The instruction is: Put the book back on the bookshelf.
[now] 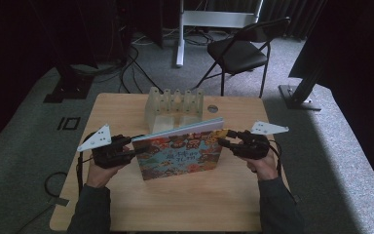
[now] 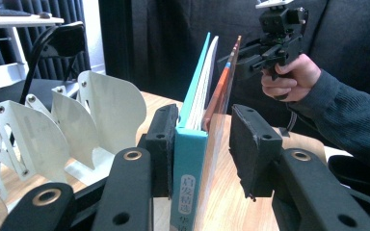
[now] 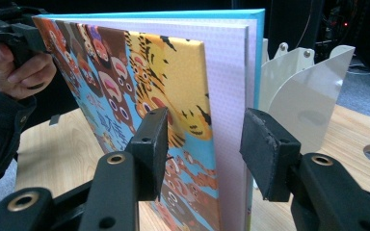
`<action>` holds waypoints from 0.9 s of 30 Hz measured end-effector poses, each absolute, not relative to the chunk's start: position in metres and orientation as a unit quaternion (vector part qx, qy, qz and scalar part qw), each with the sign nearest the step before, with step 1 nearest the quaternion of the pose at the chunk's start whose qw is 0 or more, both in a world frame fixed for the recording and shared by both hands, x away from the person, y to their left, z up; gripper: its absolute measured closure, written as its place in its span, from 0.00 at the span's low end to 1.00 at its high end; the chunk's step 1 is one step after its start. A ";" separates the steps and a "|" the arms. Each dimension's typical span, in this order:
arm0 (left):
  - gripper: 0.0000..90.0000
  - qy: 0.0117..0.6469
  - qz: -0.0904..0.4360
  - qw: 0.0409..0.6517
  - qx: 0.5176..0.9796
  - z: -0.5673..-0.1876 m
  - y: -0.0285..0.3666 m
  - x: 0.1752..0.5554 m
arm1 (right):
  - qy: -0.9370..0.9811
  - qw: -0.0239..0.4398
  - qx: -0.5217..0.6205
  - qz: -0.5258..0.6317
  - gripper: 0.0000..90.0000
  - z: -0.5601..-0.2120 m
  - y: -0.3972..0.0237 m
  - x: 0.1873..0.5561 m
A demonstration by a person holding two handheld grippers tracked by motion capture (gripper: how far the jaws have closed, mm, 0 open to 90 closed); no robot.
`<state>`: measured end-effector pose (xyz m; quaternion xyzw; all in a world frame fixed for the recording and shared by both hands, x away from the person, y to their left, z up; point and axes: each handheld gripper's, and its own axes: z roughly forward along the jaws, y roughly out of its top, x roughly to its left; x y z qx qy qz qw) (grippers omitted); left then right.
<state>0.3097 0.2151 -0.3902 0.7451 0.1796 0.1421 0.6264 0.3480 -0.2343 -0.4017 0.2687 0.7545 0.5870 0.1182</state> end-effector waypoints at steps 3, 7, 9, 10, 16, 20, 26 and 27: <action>0.71 0.181 0.153 0.627 0.742 -0.391 0.214 0.309 | 0.756 0.124 0.271 0.584 0.58 -0.401 -0.236 0.347; 0.75 0.180 0.159 0.630 0.739 -0.392 0.214 0.309 | 0.754 0.125 0.273 0.584 0.58 -0.401 -0.238 0.346; 0.75 0.180 0.161 0.631 0.737 -0.392 0.214 0.309 | 0.754 0.125 0.275 0.583 0.58 -0.402 -0.239 0.346; 0.75 0.179 0.161 0.631 0.738 -0.392 0.214 0.309 | 0.754 0.124 0.276 0.583 0.58 -0.402 -0.239 0.346; 0.74 0.171 0.160 0.631 0.740 -0.391 0.210 0.311 | 0.754 0.125 0.280 0.581 0.58 -0.405 -0.242 0.347; 0.73 0.167 0.165 0.633 0.738 -0.390 0.208 0.312 | 0.754 0.127 0.285 0.578 0.58 -0.408 -0.244 0.347; 0.67 0.161 0.169 0.634 0.737 -0.389 0.201 0.314 | 0.754 0.127 0.291 0.575 0.57 -0.412 -0.246 0.347; 0.67 0.161 0.169 0.633 0.738 -0.389 0.200 0.314 | 0.754 0.128 0.292 0.574 0.57 -0.412 -0.247 0.347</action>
